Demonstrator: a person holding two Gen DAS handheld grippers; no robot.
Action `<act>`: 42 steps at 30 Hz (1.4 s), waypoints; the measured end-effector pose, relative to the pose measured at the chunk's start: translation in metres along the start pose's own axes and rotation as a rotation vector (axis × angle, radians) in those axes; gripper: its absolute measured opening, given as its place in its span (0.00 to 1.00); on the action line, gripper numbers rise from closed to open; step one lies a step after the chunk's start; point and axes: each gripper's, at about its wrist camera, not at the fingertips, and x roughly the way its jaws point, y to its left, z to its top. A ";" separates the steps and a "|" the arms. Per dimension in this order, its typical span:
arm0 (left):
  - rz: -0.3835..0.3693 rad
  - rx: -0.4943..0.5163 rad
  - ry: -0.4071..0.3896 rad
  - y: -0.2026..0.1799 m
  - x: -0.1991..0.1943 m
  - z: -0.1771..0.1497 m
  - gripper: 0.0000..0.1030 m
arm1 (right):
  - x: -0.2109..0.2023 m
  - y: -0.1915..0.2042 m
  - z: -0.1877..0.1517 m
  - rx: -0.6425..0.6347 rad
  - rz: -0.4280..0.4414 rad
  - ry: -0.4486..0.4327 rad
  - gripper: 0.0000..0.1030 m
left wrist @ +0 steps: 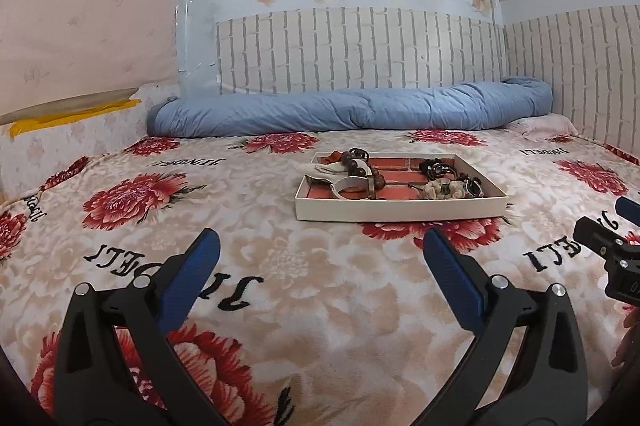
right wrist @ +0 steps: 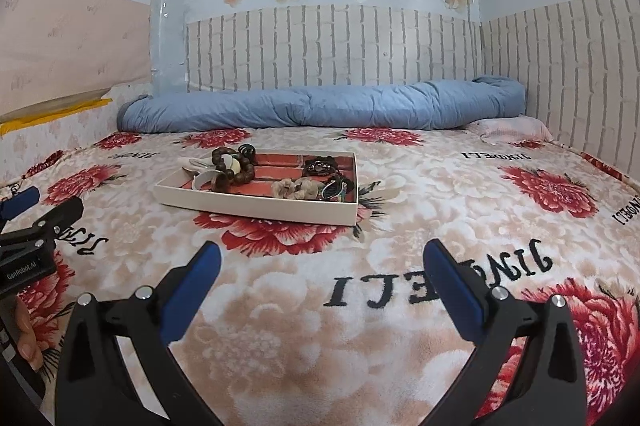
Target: Organize jewelry
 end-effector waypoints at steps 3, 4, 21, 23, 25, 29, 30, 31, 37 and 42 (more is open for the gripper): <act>-0.001 -0.009 0.011 0.002 0.002 0.000 0.95 | -0.001 0.000 0.000 -0.004 -0.002 -0.003 0.96; 0.002 -0.011 0.016 0.002 0.003 -0.001 0.95 | -0.001 0.000 0.000 -0.006 -0.002 -0.004 0.96; -0.028 0.004 0.007 -0.001 0.001 -0.003 0.95 | -0.001 0.003 -0.001 -0.011 -0.008 -0.008 0.96; -0.028 0.012 0.004 -0.003 0.000 -0.004 0.95 | -0.001 0.004 -0.001 -0.014 -0.009 -0.008 0.96; -0.027 0.016 -0.002 -0.004 -0.001 -0.004 0.95 | -0.001 0.004 -0.001 -0.017 -0.009 -0.008 0.96; -0.029 0.010 0.004 -0.003 -0.001 -0.004 0.95 | 0.000 0.004 -0.001 -0.015 -0.009 -0.007 0.96; -0.032 0.007 0.006 -0.003 0.000 -0.004 0.95 | -0.001 0.004 -0.001 -0.014 -0.009 -0.007 0.96; -0.034 0.004 0.008 -0.003 0.000 -0.004 0.95 | -0.001 0.004 -0.001 -0.014 -0.009 -0.008 0.96; -0.034 0.006 0.013 -0.004 0.000 -0.003 0.95 | -0.001 0.004 -0.001 -0.015 -0.009 -0.008 0.96; -0.035 0.006 0.011 -0.004 0.000 -0.003 0.95 | -0.001 0.004 -0.001 -0.015 -0.009 -0.009 0.96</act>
